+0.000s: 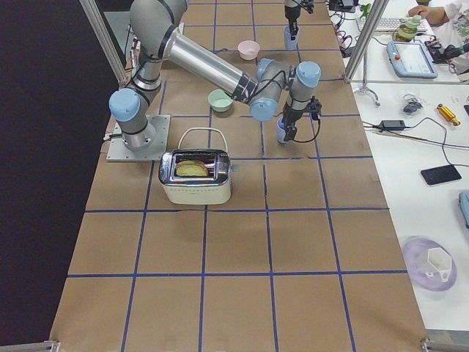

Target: Stack blue cups with both arms

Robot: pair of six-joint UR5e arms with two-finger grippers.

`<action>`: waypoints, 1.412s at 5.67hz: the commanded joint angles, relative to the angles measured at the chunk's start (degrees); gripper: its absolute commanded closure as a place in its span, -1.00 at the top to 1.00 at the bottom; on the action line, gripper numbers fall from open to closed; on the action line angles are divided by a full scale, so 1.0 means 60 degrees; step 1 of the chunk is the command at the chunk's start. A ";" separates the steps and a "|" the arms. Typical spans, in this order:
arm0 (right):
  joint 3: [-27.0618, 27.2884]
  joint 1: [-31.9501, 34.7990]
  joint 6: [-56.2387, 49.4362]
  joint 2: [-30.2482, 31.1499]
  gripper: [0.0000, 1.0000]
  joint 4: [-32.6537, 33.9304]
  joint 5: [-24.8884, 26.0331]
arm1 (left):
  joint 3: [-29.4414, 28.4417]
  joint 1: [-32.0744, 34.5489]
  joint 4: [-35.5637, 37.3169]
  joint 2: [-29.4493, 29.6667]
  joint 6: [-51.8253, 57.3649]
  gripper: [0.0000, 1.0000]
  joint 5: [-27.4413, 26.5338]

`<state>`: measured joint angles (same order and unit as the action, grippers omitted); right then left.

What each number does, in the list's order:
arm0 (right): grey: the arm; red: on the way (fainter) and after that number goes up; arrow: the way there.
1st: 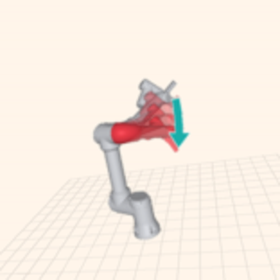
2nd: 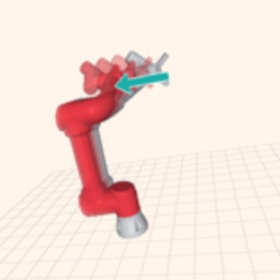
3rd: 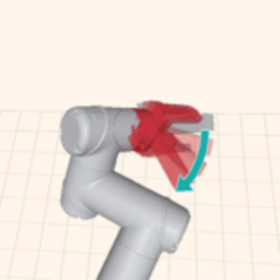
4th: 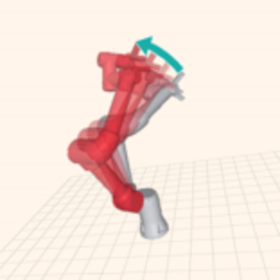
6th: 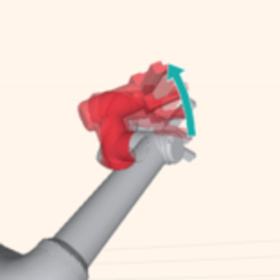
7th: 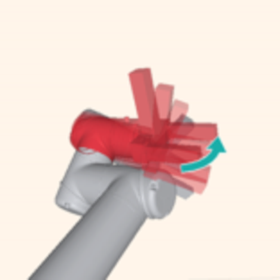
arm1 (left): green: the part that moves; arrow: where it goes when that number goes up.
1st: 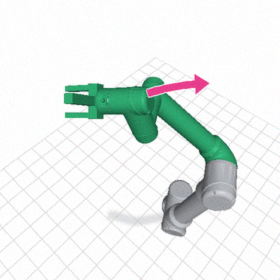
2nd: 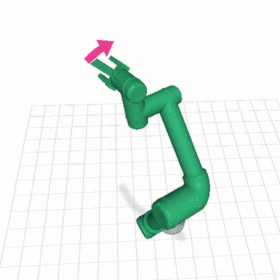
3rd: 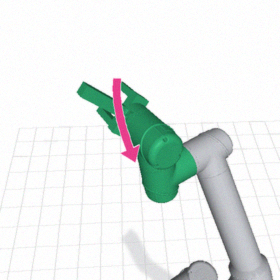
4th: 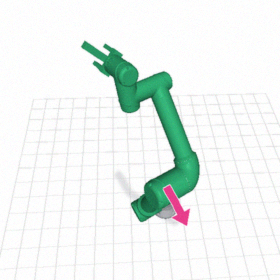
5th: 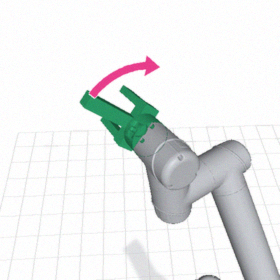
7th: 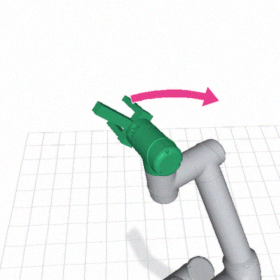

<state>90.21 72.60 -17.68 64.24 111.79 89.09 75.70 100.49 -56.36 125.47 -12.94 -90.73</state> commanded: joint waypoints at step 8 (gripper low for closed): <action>-0.2047 0.0335 0.0032 0.0686 -0.86 -0.2268 -0.0405 | -0.0371 0.2061 -0.0926 -0.0675 -0.0995 0.98 -0.0612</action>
<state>82.91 73.92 -17.62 66.41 106.07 86.53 73.59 113.03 -58.75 124.62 -19.54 -94.66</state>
